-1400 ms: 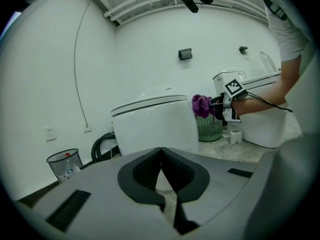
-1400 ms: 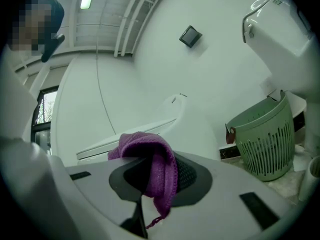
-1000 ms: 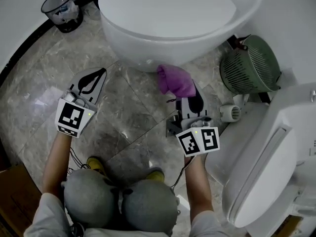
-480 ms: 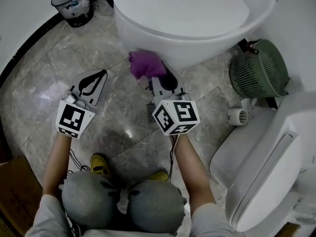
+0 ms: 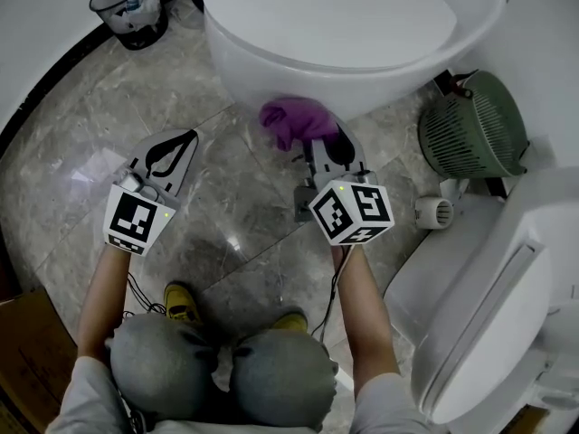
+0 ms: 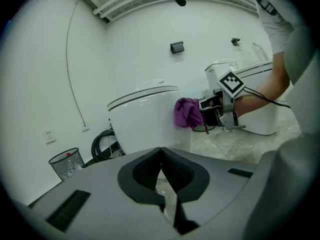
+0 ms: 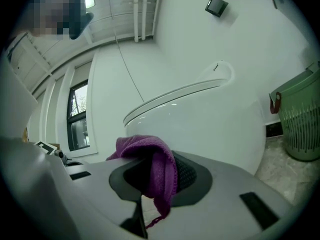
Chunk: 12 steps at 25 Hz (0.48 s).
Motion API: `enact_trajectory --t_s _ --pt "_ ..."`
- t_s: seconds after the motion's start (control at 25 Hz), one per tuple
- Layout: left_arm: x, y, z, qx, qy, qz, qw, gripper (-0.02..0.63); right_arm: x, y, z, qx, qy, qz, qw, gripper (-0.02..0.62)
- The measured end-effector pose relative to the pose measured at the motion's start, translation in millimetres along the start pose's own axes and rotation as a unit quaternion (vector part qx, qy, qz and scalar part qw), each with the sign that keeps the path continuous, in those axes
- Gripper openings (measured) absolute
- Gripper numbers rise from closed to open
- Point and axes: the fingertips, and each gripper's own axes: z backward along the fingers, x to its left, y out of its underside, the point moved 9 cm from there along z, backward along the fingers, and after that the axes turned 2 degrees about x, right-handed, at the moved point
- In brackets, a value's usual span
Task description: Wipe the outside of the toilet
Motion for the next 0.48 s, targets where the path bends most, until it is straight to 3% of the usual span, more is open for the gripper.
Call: enact_trajectory --t_s 0.2,0.48 --pt "-4.1 -2.7 -5.6 -0.016 0.011 -0.001 0.9998 0.017 -25.2 -5.6 12.4 -0.010 0.035 -0.010 0.999 0.092" --pt "-6.3 3.3 -5.3 0.000 0.011 0.009 0.9999 0.017 -61.1 -7.4 22.3 -0.019 0.088 -0.027 0.996 0.092"
